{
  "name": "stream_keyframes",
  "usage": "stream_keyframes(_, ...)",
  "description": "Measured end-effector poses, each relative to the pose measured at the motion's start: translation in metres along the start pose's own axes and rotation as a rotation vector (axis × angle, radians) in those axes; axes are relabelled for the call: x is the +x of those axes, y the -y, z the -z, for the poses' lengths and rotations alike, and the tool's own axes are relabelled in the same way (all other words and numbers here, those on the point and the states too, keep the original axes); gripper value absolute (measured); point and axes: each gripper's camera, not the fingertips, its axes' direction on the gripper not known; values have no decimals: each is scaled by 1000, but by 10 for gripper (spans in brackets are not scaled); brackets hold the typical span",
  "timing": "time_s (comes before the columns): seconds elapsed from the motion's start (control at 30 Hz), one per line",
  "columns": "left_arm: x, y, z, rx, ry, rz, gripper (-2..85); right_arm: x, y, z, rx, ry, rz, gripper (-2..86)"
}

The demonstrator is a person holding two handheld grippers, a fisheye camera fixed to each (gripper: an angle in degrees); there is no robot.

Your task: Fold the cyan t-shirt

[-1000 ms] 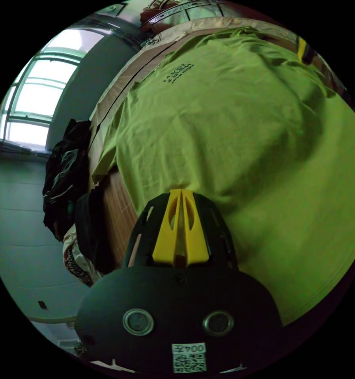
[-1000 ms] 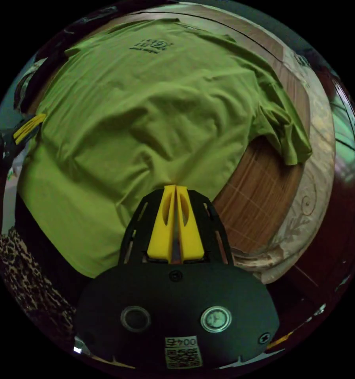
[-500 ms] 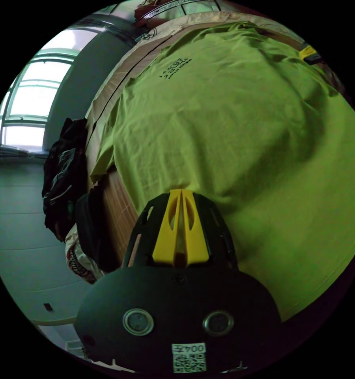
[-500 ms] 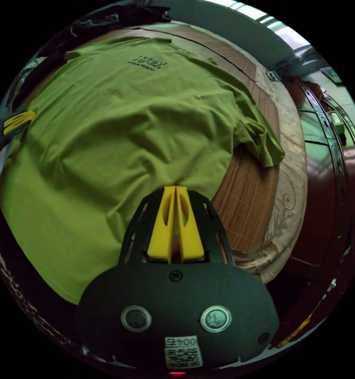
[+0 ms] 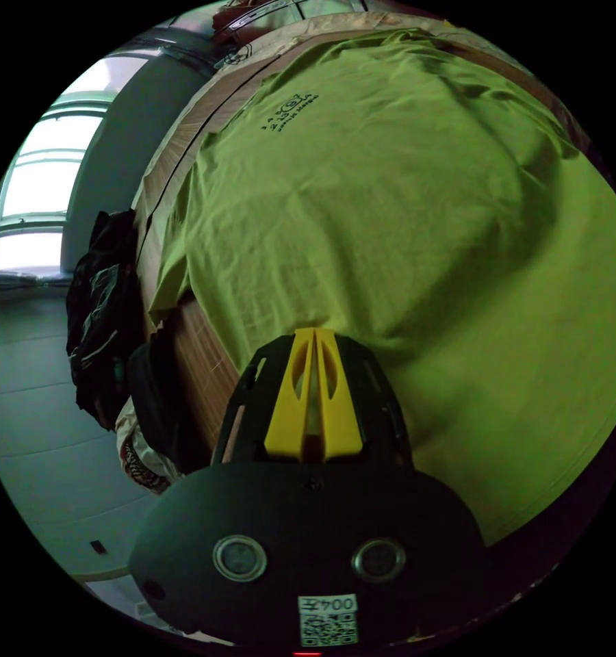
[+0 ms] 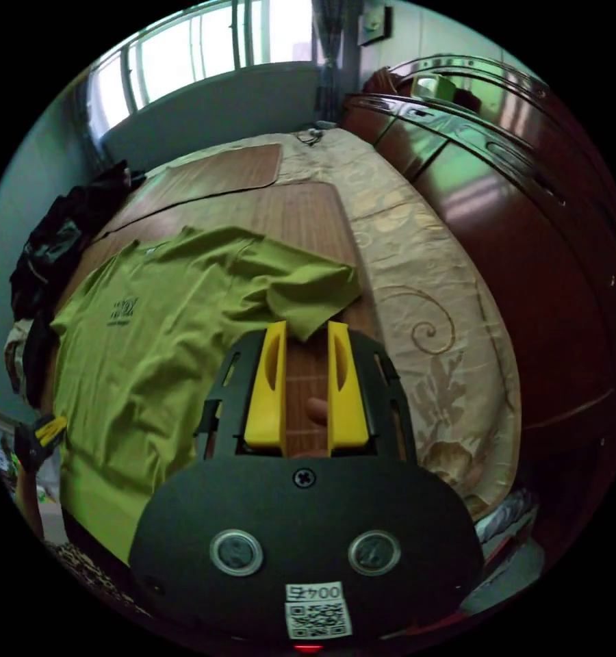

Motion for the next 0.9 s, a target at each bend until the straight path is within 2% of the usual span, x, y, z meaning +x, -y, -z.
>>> stream_keyframes(0.27,-4,2,-3,-7,-2,-6,7,83,50,-64,-76,0,-38,99)
stream_keyframes(0.63,-12,3,-6,-15,-13,-1,8,121,69,-116,-174,61,-10,75)
stream_keyframes(0.77,-14,3,-7,-16,-15,4,8,125,67,-112,-128,62,-13,6)
stream_keyframes(0.9,-16,1,-8,-13,-8,6,7,120,67,-85,-32,58,0,-5)
